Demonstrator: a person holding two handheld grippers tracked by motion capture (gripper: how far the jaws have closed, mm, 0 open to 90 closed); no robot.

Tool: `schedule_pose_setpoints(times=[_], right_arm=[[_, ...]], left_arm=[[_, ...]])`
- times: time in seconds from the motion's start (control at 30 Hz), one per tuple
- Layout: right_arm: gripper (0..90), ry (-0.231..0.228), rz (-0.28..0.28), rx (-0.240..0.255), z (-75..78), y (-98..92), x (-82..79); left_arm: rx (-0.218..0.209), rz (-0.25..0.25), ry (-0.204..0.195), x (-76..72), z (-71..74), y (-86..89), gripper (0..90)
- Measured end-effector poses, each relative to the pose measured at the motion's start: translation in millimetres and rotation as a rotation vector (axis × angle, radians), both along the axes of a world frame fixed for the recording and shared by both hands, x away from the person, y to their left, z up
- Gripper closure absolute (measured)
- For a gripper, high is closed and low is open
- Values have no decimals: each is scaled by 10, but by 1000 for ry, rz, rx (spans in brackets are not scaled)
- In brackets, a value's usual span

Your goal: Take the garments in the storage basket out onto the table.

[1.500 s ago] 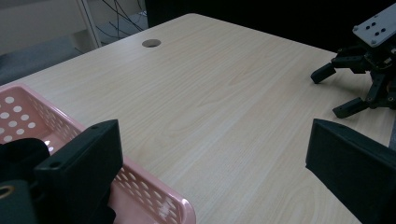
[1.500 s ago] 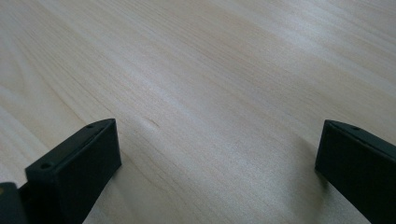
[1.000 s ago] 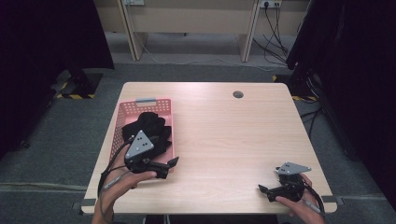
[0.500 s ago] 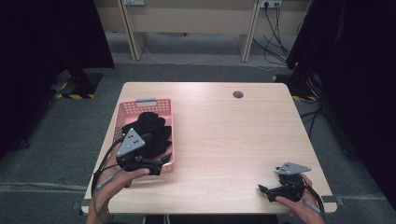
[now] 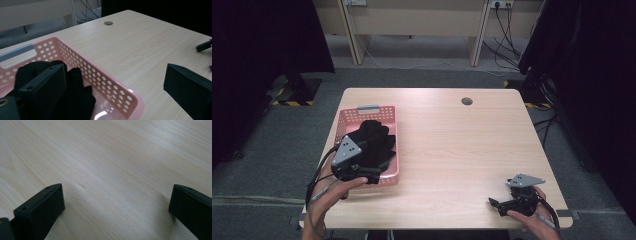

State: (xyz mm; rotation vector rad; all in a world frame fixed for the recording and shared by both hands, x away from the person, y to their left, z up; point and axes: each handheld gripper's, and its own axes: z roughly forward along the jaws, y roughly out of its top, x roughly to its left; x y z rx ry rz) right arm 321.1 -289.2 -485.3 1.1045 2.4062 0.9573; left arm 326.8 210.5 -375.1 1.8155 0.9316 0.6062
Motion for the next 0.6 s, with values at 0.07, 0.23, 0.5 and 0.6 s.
schedule_pose_setpoints(times=[0.07,0.23,0.5,0.6], right_arm=[[2,0,0,0,0,0,0],[2,0,0,0,0,0,0],[2,0,0,0,0,0,1],[2,0,0,1,-1,0,2]], left_arm=[[-1,5,3,7,-7,18,35],[-6,40,19,44,-36,100,35],[4,64,29,85,-65,121,35],[8,75,32,122,-76,129,35]])
